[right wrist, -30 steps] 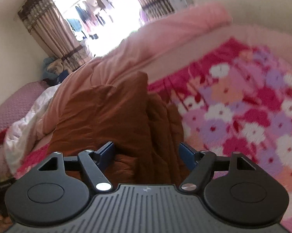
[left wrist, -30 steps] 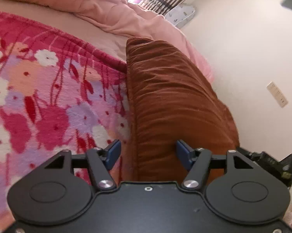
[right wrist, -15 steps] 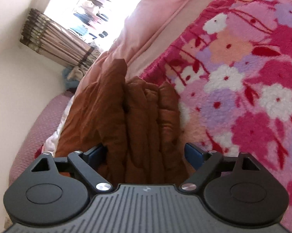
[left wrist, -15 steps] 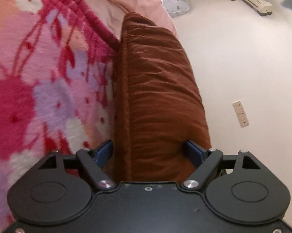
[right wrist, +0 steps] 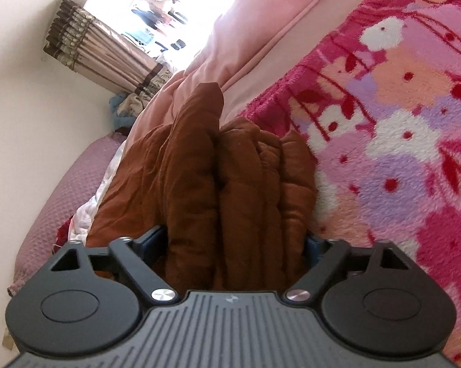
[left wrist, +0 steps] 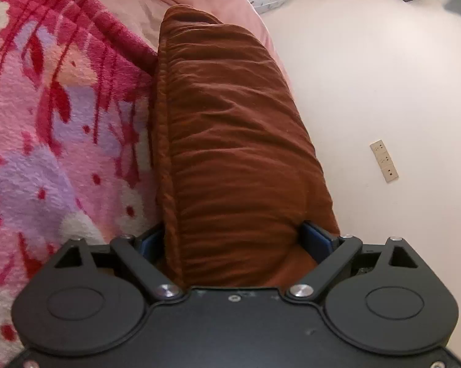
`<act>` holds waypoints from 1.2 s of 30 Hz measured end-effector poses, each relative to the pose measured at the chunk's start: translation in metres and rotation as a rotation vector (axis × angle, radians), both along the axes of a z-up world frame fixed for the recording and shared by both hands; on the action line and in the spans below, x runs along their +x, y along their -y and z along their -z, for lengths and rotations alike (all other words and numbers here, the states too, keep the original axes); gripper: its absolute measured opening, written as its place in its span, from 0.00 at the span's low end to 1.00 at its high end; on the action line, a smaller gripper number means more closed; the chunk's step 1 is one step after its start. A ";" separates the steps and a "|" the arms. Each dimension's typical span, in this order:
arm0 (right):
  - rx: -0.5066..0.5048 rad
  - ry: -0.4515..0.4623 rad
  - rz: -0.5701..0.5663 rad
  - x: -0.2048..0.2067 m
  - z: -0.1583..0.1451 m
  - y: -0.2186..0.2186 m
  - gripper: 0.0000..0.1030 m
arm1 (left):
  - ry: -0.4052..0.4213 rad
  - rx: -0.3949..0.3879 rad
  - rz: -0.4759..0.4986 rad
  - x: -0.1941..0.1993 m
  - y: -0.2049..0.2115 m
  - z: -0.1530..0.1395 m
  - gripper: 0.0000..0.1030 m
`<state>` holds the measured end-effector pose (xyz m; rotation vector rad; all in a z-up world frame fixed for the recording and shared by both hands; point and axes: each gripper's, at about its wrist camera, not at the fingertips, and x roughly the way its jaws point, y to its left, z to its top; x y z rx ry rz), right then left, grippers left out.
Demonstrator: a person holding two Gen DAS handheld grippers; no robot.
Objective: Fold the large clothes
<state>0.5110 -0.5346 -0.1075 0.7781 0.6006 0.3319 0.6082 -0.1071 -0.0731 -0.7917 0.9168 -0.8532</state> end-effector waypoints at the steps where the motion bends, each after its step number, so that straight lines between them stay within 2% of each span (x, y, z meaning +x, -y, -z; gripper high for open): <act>1: 0.012 -0.001 0.006 -0.001 0.001 0.000 0.78 | -0.001 -0.009 -0.006 0.000 0.001 -0.001 0.86; 2: 0.041 -0.004 0.009 -0.002 0.003 0.002 0.72 | -0.002 -0.010 -0.010 -0.001 0.001 -0.001 0.85; 4: 0.106 0.000 0.023 -0.006 0.006 0.004 0.53 | 0.007 0.004 -0.019 -0.005 0.001 -0.006 0.84; 7: 0.122 0.013 0.045 -0.016 -0.001 -0.001 0.41 | 0.017 0.024 -0.029 -0.012 0.001 -0.021 0.82; 12: 0.167 0.033 0.051 -0.028 -0.023 -0.015 0.36 | 0.067 0.046 -0.035 -0.026 -0.019 -0.059 0.80; 16: 0.176 0.081 0.004 -0.028 -0.047 -0.049 0.36 | 0.119 0.050 -0.073 -0.041 -0.065 -0.089 0.80; 20: 0.172 0.120 -0.057 -0.018 -0.068 -0.095 0.36 | 0.147 0.066 -0.121 -0.053 -0.112 -0.102 0.80; 25: 0.170 0.108 -0.111 -0.003 -0.067 -0.140 0.36 | 0.126 0.079 -0.150 -0.058 -0.158 -0.090 0.80; 30: 0.185 0.047 -0.131 0.000 -0.043 -0.166 0.36 | 0.069 0.073 -0.139 -0.064 -0.183 -0.057 0.80; 36: 0.111 0.005 -0.156 -0.016 -0.017 -0.182 0.36 | 0.036 0.075 -0.142 -0.073 -0.200 -0.017 0.82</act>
